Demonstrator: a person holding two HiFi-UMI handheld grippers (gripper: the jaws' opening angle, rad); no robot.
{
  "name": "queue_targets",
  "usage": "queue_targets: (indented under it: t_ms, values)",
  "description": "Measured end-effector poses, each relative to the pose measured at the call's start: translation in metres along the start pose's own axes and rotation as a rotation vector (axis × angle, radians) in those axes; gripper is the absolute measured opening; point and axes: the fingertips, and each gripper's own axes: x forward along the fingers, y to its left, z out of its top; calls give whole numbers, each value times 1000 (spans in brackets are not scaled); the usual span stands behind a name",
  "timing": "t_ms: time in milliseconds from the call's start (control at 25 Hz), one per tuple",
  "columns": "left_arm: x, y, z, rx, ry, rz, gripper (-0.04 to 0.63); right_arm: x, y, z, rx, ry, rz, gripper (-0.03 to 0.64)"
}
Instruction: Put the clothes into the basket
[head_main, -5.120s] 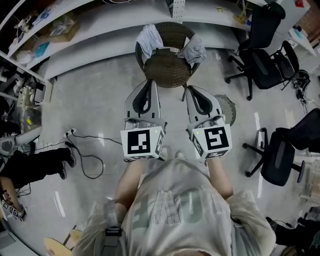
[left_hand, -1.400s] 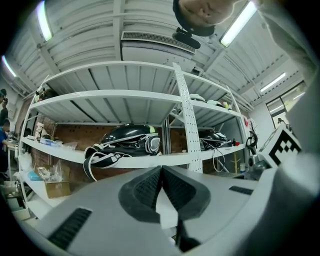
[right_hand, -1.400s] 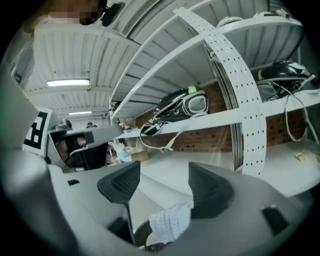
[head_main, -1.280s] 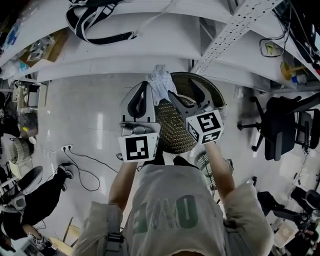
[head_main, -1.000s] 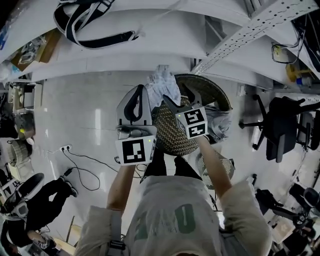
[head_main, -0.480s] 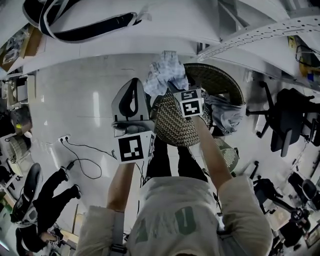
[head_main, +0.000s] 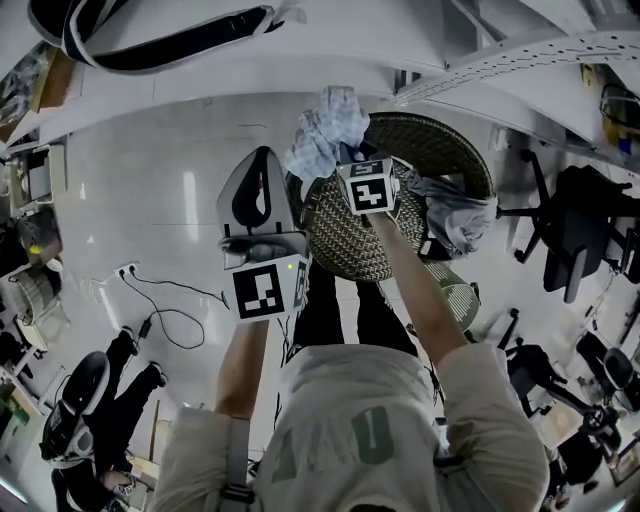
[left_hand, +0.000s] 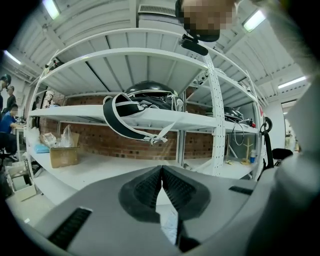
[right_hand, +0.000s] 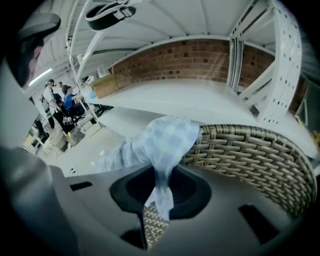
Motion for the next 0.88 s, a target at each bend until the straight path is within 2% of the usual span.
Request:
queue_targets:
  t_ms: [480,640,760,880]
  values:
    - [-12,1,6,3,-10,11,18,-15,9,12,-48,-34,22,60]
    - [-20,3,29,27,-46,25,17,-36,13,31,-51,-96,23,57]
    - [-29,0,47,19,-82,47,18,-63,13,56,-74,-166,27,57]
    - [-39,-9,64,47,-114,42,18,-97,15,79,-72,-245,31,57]
